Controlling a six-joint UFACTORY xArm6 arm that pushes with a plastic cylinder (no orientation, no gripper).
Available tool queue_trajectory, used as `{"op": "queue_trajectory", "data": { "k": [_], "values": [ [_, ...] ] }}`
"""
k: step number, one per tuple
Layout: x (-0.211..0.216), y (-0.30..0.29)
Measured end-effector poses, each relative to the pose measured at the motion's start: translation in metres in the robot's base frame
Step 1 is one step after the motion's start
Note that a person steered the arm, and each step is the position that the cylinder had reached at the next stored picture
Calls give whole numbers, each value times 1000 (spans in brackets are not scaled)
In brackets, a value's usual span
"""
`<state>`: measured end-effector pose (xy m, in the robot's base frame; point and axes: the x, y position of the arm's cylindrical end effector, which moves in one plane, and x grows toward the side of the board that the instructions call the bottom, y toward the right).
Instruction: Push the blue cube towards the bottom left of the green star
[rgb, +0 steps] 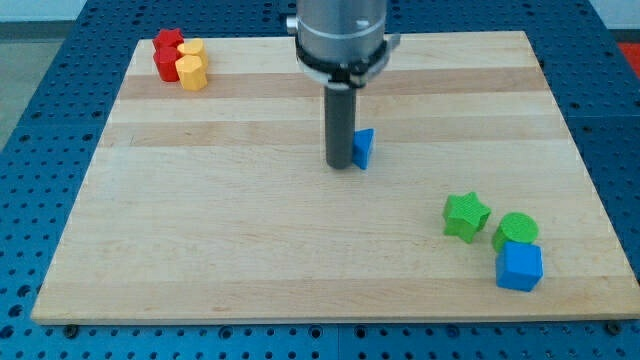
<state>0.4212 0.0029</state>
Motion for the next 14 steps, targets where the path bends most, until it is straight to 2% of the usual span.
{"op": "queue_trajectory", "data": {
  "k": [1, 2, 3, 4, 6, 7, 8, 10, 11, 13, 14],
  "values": [
    [52, -19],
    [136, -12],
    [186, 57],
    [197, 101],
    [197, 234],
    [182, 259],
    [168, 247],
    [173, 192],
    [147, 170],
    [185, 89],
    [170, 68]
  ]
}}
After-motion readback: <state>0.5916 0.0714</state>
